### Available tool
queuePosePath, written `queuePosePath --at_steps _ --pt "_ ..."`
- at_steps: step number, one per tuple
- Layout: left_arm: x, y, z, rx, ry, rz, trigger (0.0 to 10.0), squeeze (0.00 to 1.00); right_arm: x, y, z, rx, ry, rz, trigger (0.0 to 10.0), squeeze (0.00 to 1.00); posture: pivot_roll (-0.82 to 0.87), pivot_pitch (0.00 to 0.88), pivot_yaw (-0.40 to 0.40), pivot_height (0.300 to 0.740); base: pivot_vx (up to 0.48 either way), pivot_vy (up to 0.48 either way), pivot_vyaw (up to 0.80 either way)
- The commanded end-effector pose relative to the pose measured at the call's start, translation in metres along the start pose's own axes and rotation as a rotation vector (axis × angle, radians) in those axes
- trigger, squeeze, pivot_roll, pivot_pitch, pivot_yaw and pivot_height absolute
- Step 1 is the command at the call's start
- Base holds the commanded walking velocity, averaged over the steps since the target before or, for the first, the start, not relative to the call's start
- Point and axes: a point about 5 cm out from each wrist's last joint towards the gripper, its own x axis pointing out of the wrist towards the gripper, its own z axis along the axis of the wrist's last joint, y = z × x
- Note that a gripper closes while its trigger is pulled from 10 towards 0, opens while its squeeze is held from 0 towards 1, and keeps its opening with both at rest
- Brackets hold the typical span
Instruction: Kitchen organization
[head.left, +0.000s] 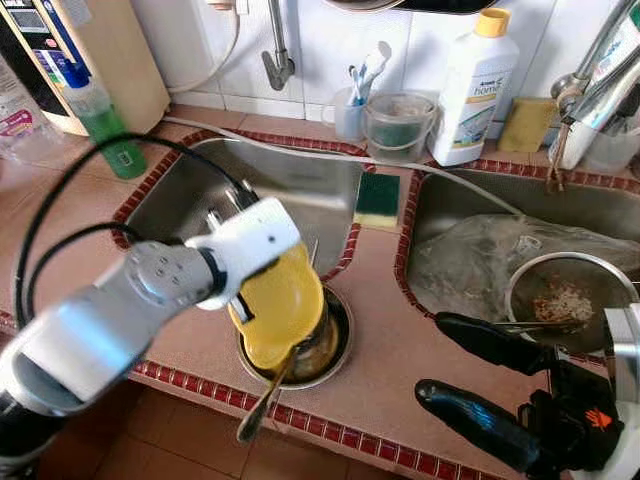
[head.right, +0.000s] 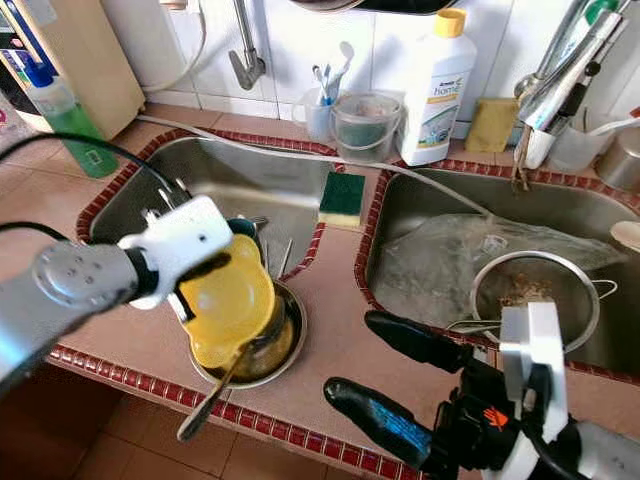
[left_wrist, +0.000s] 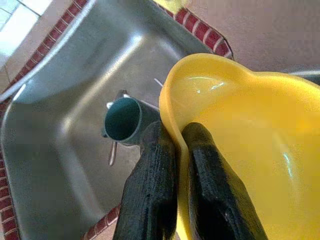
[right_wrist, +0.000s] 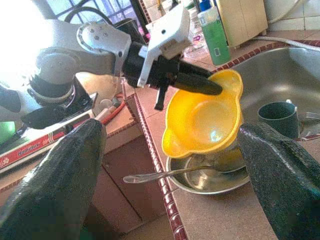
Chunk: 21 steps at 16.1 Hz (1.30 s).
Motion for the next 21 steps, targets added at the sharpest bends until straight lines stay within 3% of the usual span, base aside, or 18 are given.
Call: queuePosePath --at_steps 1,6,10,14,19,20,21 --pt "-0.006 0.007 0.004 0.002 -0.024 0.010 10.0 0.00 0.002 0.003 0.000 -0.012 -0.002 0.016 10.0 0.00 -0.27 0.150 0.101 0.740 0.000 0.000 0.00" --pt "-0.012 0.017 0.007 0.000 -0.043 0.019 10.0 0.00 0.002 0.001 0.000 -0.011 0.001 0.020 10.0 0.00 -0.26 0.147 0.096 0.740 0.000 0.000 0.00" --pt "-0.015 0.037 0.004 0.019 -0.019 0.105 10.0 0.00 0.006 -0.002 0.001 -0.014 -0.016 0.021 10.0 0.00 -0.26 0.134 0.092 0.740 0.000 0.000 0.00" --pt "0.004 0.059 -0.001 -0.053 -0.054 0.275 10.0 0.00 0.019 -0.012 0.007 -0.039 -0.125 -0.030 10.0 0.00 -0.26 0.112 0.085 0.740 0.000 0.000 0.00" --pt "0.032 0.081 0.001 -0.292 -0.228 0.422 10.0 0.00 0.033 -0.040 0.022 -0.105 -0.271 -0.204 10.0 0.00 -0.27 0.080 0.087 0.740 0.000 0.000 0.00" --pt "0.046 0.088 0.002 -0.431 -0.280 0.447 10.0 0.00 0.039 -0.058 0.030 -0.118 -0.310 -0.341 10.0 0.00 -0.27 0.078 0.090 0.740 0.000 0.000 0.00" --pt "0.050 0.089 0.003 -0.466 -0.300 0.435 10.0 0.00 0.041 -0.065 0.032 -0.128 -0.316 -0.401 10.0 0.00 -0.27 0.077 0.090 0.740 0.000 0.000 0.00"
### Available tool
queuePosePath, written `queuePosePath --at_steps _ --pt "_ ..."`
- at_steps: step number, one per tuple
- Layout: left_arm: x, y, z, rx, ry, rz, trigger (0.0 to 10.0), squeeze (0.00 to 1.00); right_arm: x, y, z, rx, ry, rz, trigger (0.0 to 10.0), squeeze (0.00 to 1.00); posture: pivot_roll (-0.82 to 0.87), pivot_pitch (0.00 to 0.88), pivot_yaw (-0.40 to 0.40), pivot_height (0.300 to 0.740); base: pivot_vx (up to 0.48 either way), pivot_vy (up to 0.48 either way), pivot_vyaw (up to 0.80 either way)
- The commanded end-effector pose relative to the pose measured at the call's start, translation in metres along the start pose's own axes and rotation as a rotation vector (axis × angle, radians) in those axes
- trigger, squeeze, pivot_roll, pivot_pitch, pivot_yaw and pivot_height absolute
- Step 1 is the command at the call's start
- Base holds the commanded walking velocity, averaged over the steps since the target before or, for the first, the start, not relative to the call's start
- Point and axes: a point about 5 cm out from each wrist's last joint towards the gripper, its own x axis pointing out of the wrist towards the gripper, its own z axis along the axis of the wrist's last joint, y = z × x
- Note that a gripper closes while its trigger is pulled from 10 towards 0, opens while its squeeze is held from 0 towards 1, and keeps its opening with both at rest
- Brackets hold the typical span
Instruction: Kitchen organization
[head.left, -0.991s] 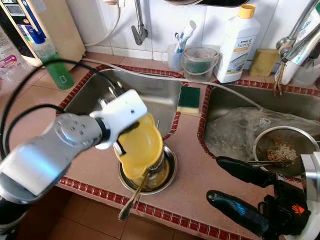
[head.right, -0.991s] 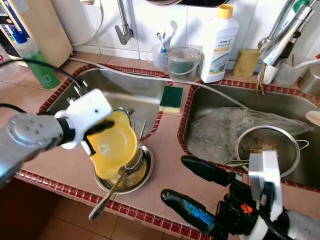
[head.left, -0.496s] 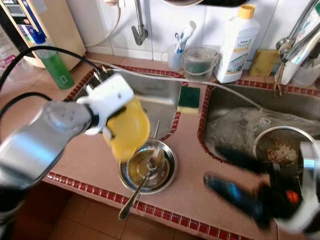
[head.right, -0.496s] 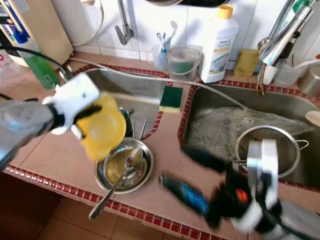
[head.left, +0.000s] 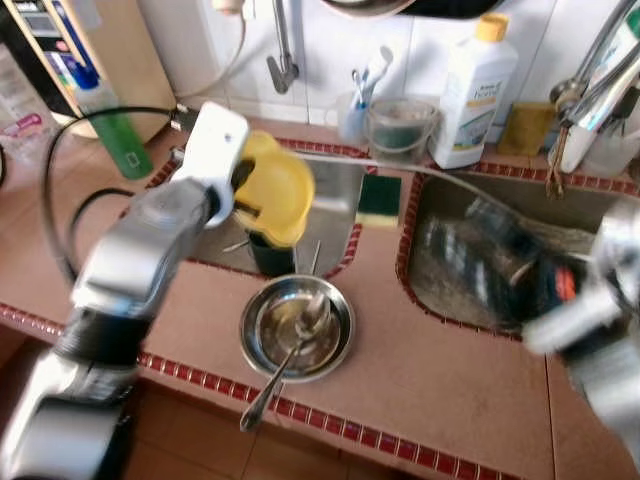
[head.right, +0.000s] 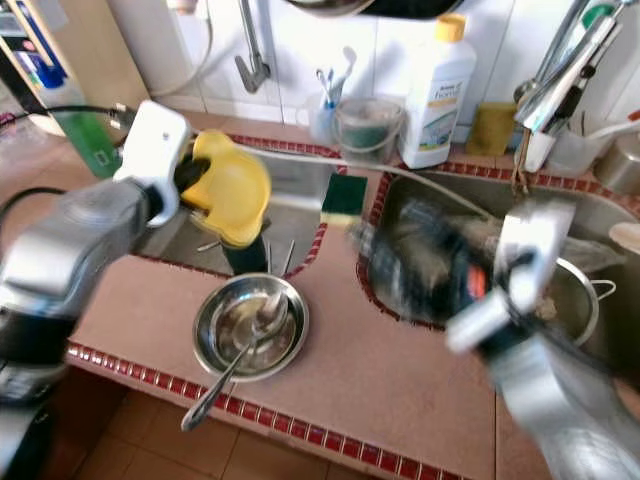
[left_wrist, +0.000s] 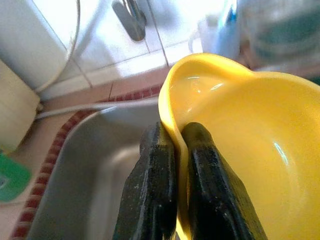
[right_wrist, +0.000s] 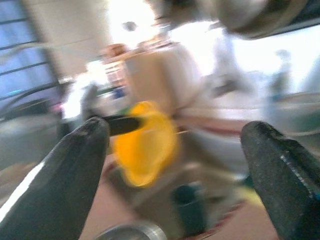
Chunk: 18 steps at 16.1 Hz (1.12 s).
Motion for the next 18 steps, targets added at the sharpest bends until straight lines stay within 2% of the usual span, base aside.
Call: queuePosePath --at_steps 1,2,3,4,5,6,7,9,11,12,13,14,15,16,17,18 --pt "0.002 0.013 0.007 -0.003 -0.078 0.078 10.0 0.00 0.004 -0.007 -0.007 0.002 0.038 -0.078 10.0 0.00 -0.28 0.080 0.090 0.740 0.000 0.000 0.00" --pt "0.009 0.011 0.001 -0.078 -0.068 0.055 10.0 0.00 0.009 -0.012 -0.007 -0.041 0.053 -0.133 10.0 0.00 -0.28 0.090 0.092 0.740 0.000 0.000 0.00" --pt "0.017 0.006 -0.007 -0.199 -0.048 0.007 10.0 0.00 0.016 -0.019 -0.009 -0.078 0.056 -0.200 10.0 0.00 -0.29 0.094 0.096 0.740 0.000 0.000 0.00" --pt "0.022 0.005 -0.010 -0.246 -0.056 0.003 10.0 0.00 0.021 -0.024 -0.011 -0.089 0.053 -0.251 10.0 0.00 -0.29 0.099 0.097 0.740 0.000 0.000 0.00" --pt "0.033 0.004 -0.016 -0.291 -0.081 0.023 10.0 0.00 0.034 -0.028 -0.013 -0.155 0.027 -0.270 10.0 0.00 -0.29 0.101 0.098 0.740 0.000 0.000 0.00" --pt "0.037 0.003 -0.019 -0.312 -0.096 0.038 10.0 0.00 0.040 -0.030 -0.015 -0.191 0.015 -0.277 10.0 0.00 -0.29 0.101 0.099 0.740 0.000 0.000 0.00" --pt "0.040 0.002 -0.015 -0.332 -0.157 0.036 10.0 0.00 0.048 -0.031 -0.018 -0.218 0.004 -0.267 10.0 0.00 -0.29 0.102 0.097 0.740 0.000 0.000 0.00" --pt "0.048 -0.001 -0.017 -0.312 -0.120 0.045 10.0 0.00 0.060 -0.033 -0.019 -0.240 -0.026 -0.261 10.0 0.00 -0.29 0.107 0.095 0.740 0.000 0.000 0.00" --pt "0.050 -0.005 -0.010 -0.326 -0.185 0.037 10.0 0.00 0.072 -0.038 -0.019 -0.275 -0.075 -0.285 10.0 0.00 -0.30 0.109 0.094 0.740 0.000 0.000 0.00" --pt "0.049 -0.006 -0.009 -0.328 -0.237 0.046 10.0 0.00 0.075 -0.041 -0.017 -0.285 -0.122 -0.316 10.0 0.00 -0.30 0.108 0.094 0.740 0.000 0.000 0.00" --pt "0.041 -0.007 -0.006 -0.384 -0.349 0.044 10.0 0.00 0.074 -0.042 -0.012 -0.321 -0.187 -0.341 10.0 0.00 -0.29 0.103 0.086 0.740 0.000 0.000 0.00" --pt "0.032 -0.009 -0.010 -0.417 -0.409 0.037 10.0 0.00 0.070 -0.039 -0.012 -0.337 -0.223 -0.348 10.0 0.00 -0.29 0.102 0.080 0.740 0.000 0.000 0.00" --pt "0.022 -0.014 -0.015 -0.424 -0.454 0.005 10.0 0.00 0.065 -0.035 -0.012 -0.365 -0.255 -0.346 10.0 0.00 -0.28 0.100 0.075 0.740 0.000 0.000 0.00" --pt "0.003 -0.021 -0.025 -0.426 -0.510 -0.012 10.0 0.00 0.058 -0.033 -0.014 -0.389 -0.276 -0.378 10.0 0.00 -0.28 0.100 0.071 0.740 0.000 0.000 0.00" --pt "0.000 -0.022 -0.027 -0.434 -0.517 -0.008 10.0 0.00 0.056 -0.033 -0.015 -0.400 -0.277 -0.384 10.0 0.00 -0.28 0.100 0.071 0.740 0.000 0.000 0.00" --pt "-0.010 -0.024 -0.030 -0.451 -0.540 -0.002 10.0 0.00 0.053 -0.030 -0.018 -0.414 -0.282 -0.393 10.0 0.00 -0.28 0.100 0.073 0.740 0.000 0.000 0.00"
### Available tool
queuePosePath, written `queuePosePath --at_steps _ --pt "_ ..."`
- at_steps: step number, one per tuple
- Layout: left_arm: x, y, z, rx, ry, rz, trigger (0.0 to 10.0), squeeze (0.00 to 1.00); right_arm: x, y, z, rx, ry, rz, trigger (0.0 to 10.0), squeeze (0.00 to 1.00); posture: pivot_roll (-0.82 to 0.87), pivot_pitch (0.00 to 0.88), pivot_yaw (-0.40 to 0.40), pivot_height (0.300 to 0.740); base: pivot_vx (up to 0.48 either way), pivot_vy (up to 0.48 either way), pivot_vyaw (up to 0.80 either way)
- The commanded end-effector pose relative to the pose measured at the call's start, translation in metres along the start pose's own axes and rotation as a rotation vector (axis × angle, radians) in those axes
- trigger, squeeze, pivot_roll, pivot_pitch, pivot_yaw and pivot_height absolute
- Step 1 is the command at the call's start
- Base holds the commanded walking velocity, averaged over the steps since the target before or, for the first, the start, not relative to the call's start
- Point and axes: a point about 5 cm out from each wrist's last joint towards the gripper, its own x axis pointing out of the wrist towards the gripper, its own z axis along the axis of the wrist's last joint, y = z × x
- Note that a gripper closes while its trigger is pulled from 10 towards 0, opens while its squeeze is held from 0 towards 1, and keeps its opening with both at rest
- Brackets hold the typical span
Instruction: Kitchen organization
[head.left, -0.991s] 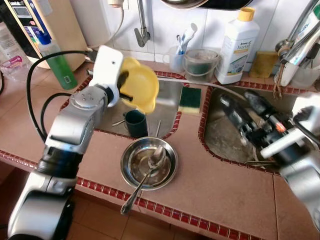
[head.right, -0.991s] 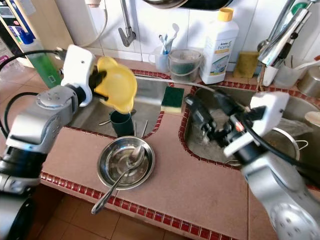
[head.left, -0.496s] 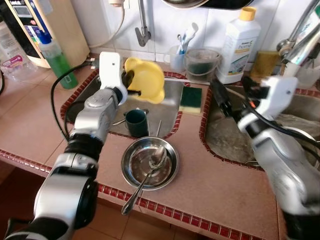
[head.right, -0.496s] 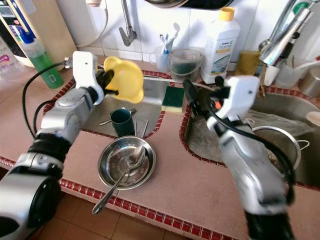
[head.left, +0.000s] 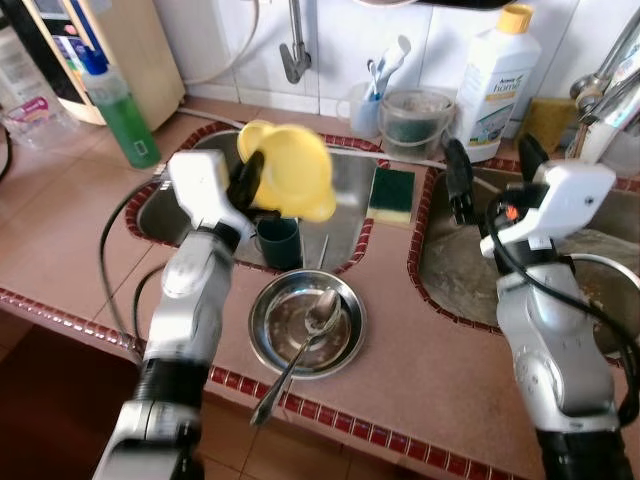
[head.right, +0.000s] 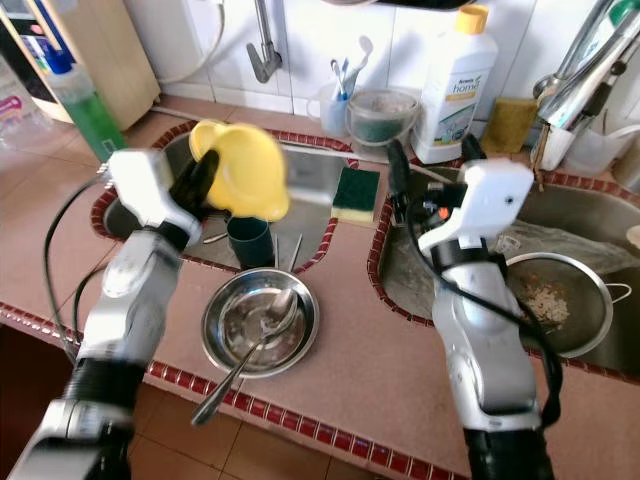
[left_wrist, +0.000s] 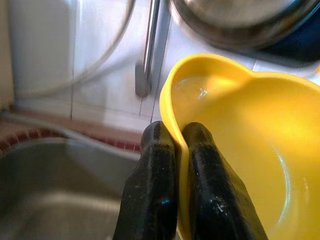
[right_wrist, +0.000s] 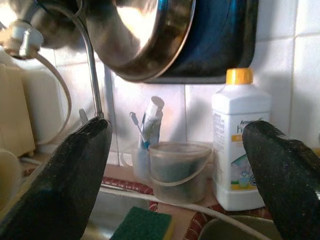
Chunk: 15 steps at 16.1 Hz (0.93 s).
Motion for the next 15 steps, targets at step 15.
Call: queuePosePath --at_steps 15 --pt "-0.010 -0.012 0.011 0.078 0.159 -0.019 10.0 0.00 -0.027 0.020 0.005 0.081 0.083 0.086 10.0 0.00 -0.25 0.090 0.061 0.740 0.000 0.000 0.00"
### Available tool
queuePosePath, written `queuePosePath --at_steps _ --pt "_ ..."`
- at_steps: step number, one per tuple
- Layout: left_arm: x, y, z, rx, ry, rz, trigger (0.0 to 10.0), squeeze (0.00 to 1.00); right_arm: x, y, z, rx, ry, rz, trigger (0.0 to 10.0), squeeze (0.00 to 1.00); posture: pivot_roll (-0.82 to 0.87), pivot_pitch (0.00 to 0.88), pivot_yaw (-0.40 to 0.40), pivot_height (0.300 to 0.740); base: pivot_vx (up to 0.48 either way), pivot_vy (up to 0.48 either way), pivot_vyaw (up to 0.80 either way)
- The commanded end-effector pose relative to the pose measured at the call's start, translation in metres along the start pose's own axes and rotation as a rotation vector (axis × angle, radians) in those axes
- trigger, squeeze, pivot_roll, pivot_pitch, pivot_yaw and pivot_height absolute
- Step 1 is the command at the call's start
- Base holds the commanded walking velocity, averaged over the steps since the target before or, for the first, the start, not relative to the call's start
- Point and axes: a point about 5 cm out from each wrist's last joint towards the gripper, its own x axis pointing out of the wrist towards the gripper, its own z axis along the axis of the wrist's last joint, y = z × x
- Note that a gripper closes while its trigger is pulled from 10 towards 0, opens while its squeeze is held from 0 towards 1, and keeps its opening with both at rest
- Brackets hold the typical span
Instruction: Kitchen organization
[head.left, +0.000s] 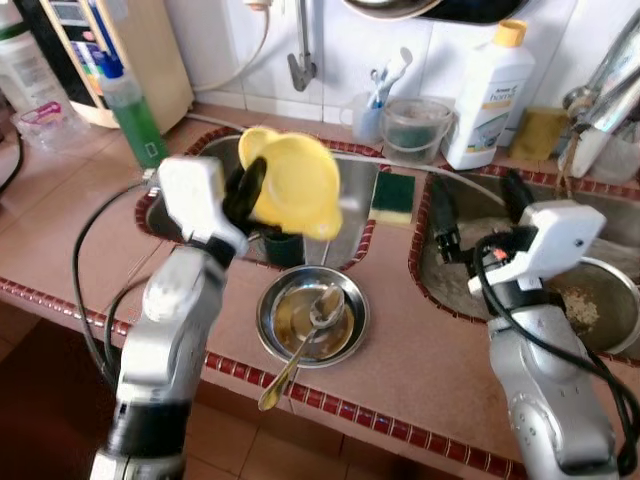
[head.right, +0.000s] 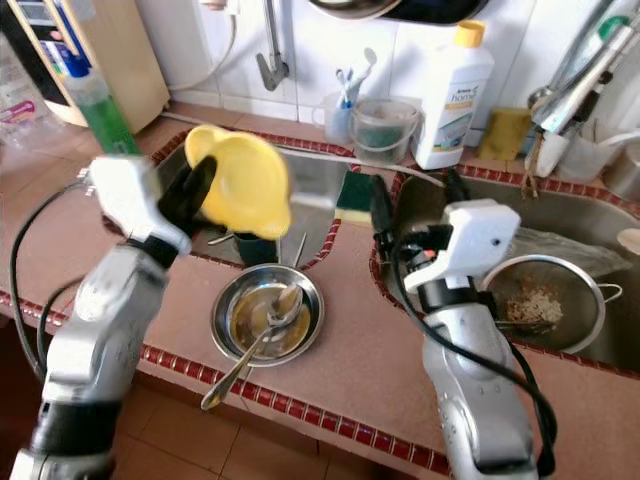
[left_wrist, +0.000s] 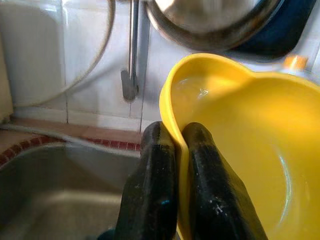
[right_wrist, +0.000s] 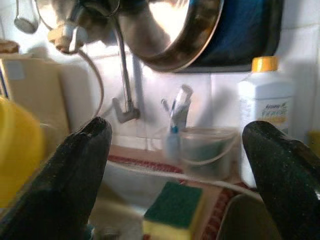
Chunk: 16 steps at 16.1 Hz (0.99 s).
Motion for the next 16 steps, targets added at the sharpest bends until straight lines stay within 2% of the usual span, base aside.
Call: queuePosePath --at_steps 1,3,5,6,9,13,16 --pt "0.009 0.001 -0.007 0.000 0.070 0.013 10.0 0.00 0.002 0.005 0.005 0.031 0.021 0.062 10.0 0.00 -0.25 0.091 0.056 0.740 0.000 0.000 0.00" --pt "0.025 -0.008 -0.005 0.026 0.072 -0.038 10.0 0.00 -0.002 0.014 0.002 0.089 0.081 0.088 10.0 0.00 -0.26 0.100 0.052 0.740 0.000 0.000 0.00" --pt "0.037 -0.006 -0.005 0.089 0.097 -0.076 10.0 0.00 -0.013 0.025 0.000 0.118 0.169 0.151 10.0 0.00 -0.27 0.117 0.051 0.740 0.000 0.000 0.00" --pt "0.040 -0.002 -0.006 0.118 0.108 -0.079 10.0 0.00 -0.018 0.027 0.001 0.134 0.191 0.173 10.0 0.00 -0.27 0.130 0.052 0.740 0.000 0.000 0.00" --pt "0.046 0.008 -0.009 0.123 0.144 -0.081 10.0 0.00 -0.031 0.025 0.008 0.137 0.238 0.218 10.0 0.00 -0.30 0.163 0.061 0.740 0.000 0.000 0.00" --pt "0.057 0.017 -0.007 0.193 0.148 -0.087 10.0 0.00 -0.047 0.022 0.020 0.136 0.298 0.235 10.0 0.00 -0.33 0.226 0.079 0.740 0.000 0.000 0.00" --pt "0.063 0.026 -0.012 0.247 0.190 -0.052 10.0 0.00 -0.063 0.032 0.028 0.199 0.333 0.274 10.0 0.00 -0.35 0.268 0.098 0.740 0.000 0.000 0.00"
